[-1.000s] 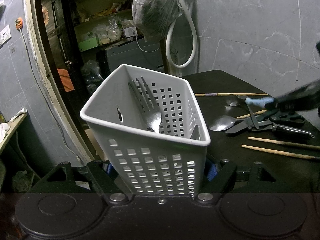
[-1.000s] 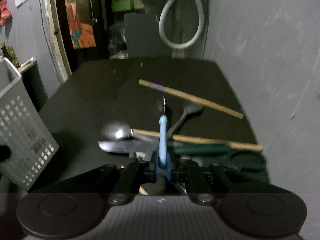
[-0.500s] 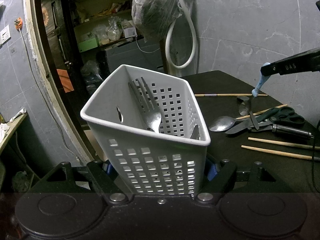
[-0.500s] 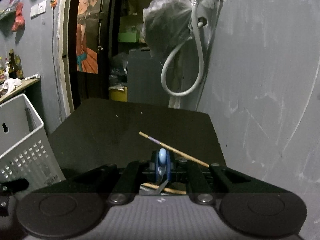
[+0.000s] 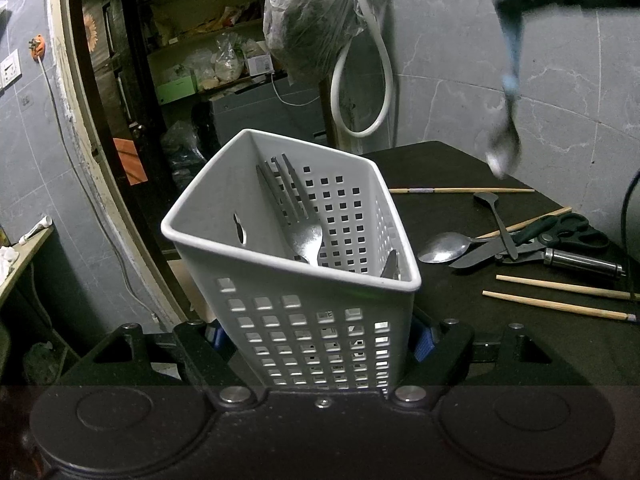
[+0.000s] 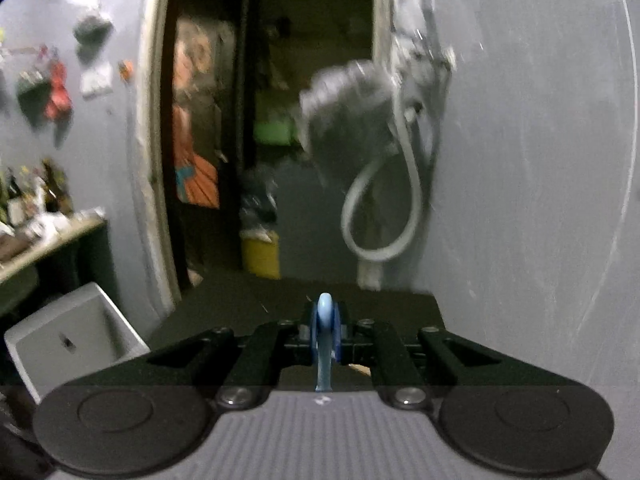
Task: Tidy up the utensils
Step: 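Lift the blue-handled utensil with the right gripper and lower it into the basket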
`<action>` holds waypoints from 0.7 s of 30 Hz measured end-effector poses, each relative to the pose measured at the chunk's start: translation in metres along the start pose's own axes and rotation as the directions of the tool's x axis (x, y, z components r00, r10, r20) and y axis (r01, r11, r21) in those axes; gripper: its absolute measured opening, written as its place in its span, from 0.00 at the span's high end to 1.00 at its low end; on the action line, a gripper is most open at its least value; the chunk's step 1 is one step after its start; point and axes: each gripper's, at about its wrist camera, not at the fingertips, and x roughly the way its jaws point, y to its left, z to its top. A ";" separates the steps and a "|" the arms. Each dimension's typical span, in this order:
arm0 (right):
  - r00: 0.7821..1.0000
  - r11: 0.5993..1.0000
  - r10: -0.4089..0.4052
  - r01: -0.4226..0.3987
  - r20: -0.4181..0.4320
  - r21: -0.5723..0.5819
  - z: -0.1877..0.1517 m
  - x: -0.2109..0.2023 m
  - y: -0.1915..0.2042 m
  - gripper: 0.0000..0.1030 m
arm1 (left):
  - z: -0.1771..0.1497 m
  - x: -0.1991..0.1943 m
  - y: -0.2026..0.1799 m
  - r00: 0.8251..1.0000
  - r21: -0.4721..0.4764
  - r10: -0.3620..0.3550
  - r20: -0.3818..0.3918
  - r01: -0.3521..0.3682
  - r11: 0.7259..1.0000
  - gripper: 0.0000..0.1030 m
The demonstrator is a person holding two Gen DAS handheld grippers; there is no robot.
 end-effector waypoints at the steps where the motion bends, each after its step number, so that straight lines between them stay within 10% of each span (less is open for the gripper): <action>1: 0.999 1.000 0.024 -0.024 0.024 0.003 0.008 -0.006 0.002 0.91 | 0.000 0.000 0.000 1.000 0.000 0.000 0.000 0.000 1.000 0.21; 11: 0.935 0.955 0.295 -0.295 0.194 -0.030 0.073 -0.032 0.036 0.91 | 0.000 0.000 0.000 1.000 0.000 0.000 0.000 0.000 1.000 0.21; 21: 0.907 0.909 0.412 -0.404 0.083 -0.098 0.059 0.000 0.085 0.91 | 0.001 -0.001 0.001 1.000 -0.001 0.002 0.002 -0.002 1.000 0.21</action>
